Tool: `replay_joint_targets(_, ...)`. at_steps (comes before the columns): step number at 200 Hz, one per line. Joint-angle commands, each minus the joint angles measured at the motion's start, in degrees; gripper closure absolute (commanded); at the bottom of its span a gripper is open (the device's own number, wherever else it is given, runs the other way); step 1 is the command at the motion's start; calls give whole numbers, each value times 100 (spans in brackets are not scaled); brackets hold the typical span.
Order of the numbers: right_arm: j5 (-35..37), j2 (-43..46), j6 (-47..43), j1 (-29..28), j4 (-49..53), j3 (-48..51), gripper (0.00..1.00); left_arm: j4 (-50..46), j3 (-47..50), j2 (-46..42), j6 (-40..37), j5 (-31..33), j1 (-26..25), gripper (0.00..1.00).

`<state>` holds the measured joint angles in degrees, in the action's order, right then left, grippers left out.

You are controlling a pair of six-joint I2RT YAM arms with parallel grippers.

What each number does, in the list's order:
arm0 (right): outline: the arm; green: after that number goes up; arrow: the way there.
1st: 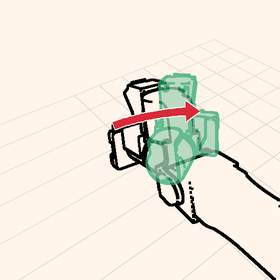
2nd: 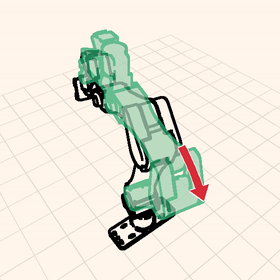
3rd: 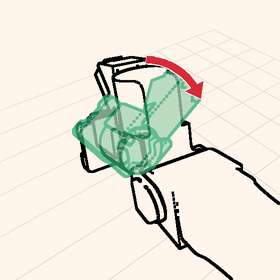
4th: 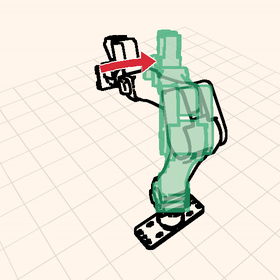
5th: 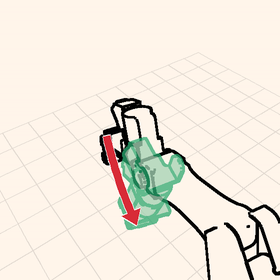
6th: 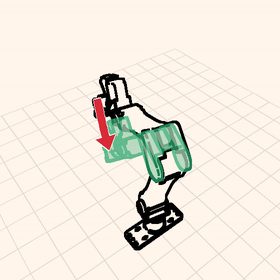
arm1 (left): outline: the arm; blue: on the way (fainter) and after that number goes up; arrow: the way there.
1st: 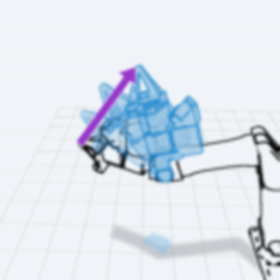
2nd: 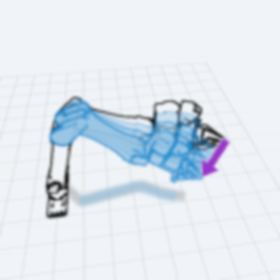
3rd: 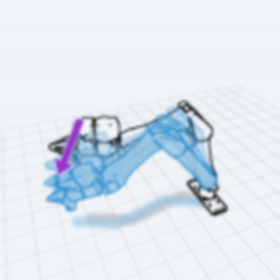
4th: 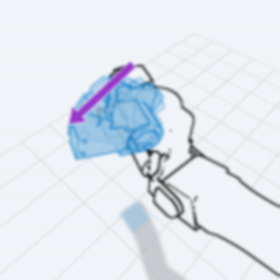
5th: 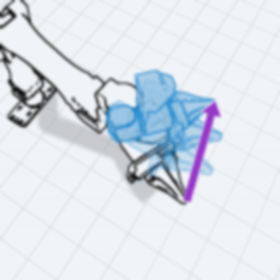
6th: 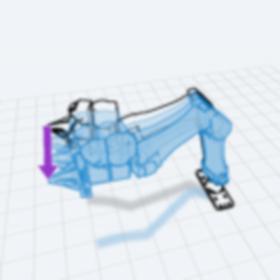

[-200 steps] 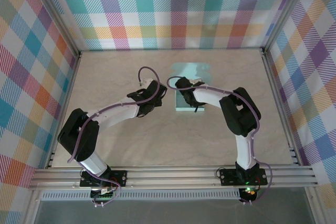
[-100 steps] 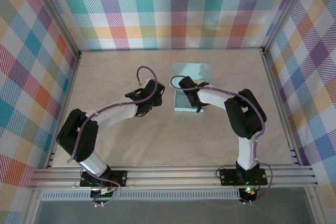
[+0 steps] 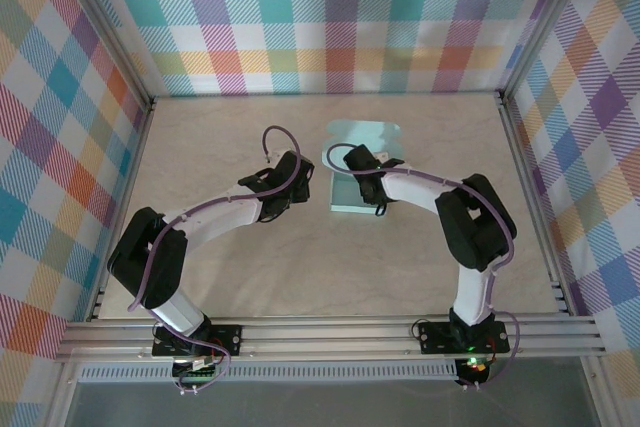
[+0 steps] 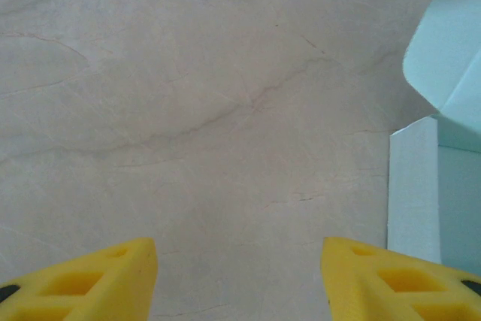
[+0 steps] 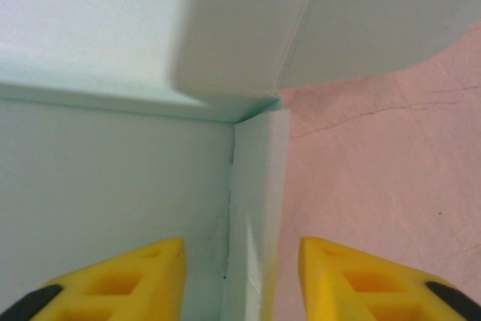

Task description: Fold the paper box

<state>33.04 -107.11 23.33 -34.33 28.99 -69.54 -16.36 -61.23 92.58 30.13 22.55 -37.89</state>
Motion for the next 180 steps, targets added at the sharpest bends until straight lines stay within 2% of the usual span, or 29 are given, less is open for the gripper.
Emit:
replay_joint_targets(1,-163,390,-118,62,-171,101,53,363,-141,-30,-154,-210,136,34)
replay_joint_targets(7,-191,458,-209,75,-215,128,51,408,-158,-37,-195,-262,156,25)
replay_joint_targets(10,-206,488,-255,83,-238,139,51,426,-175,-44,-240,-293,166,18)
replay_joint_targets(16,-257,572,-373,106,-282,171,49,447,-230,-38,-350,-330,184,13)
replay_joint_targets(18,-279,604,-413,114,-305,176,48,442,-255,-33,-392,-332,185,7)
replay_joint_targets(30,-409,802,-616,172,-436,265,44,460,-365,-33,-622,-321,221,0)
replay_joint_targets(54,-992,1254,-1061,454,-787,454,37,801,-407,-88,-1014,-706,464,0)
replay_joint_targets(67,-1496,1520,-1280,695,-948,528,33,995,-464,-67,-1215,-1197,660,0)
replay_joint_targets(97,-3191,1935,-1894,1395,-1201,558,24,1072,-962,296,-1862,-2209,1015,0)
replay_joint_targets(120,-4245,1964,-2411,1781,-971,259,20,796,-1520,693,-2568,-2598,1140,0)
replay_joint_targets(135,-4617,1847,-2676,1943,-724,25,20,668,-1871,932,-2930,-3021,1244,0)
replay_joint_targets(157,-4871,1547,-2838,2161,-409,-305,20,120,-2541,1419,-3015,-3653,1420,4)
replay_joint_targets(180,-5144,1243,-3060,2442,-295,-528,20,89,-2875,1776,-3095,-4317,1517,8)
